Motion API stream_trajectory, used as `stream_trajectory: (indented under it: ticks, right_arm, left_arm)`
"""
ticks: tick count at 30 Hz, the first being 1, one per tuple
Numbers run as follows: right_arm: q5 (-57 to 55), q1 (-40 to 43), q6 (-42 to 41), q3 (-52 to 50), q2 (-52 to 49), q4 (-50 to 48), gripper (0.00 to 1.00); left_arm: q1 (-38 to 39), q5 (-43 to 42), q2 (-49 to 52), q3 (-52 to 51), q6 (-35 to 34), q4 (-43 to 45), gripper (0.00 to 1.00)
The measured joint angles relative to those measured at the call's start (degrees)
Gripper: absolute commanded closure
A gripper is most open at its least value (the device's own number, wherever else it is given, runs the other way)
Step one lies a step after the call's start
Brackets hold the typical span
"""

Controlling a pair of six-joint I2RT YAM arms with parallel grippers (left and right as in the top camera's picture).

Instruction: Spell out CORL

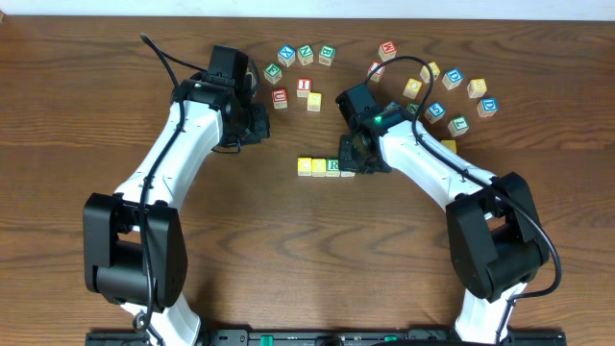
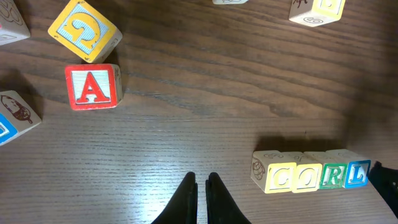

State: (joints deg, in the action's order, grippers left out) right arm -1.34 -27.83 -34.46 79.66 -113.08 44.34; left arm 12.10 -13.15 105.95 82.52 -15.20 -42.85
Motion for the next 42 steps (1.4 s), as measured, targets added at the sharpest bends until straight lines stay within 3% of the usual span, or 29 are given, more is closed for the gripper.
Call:
stream_trajectory:
  ticks: [42]
  right_arm:
    - [-2.9, 0.0, 0.4, -3.3, 0.0, -4.2, 0.97]
  left_arm:
    - [0.0, 0.0, 0.0, 0.0, 0.0, 0.0, 0.92]
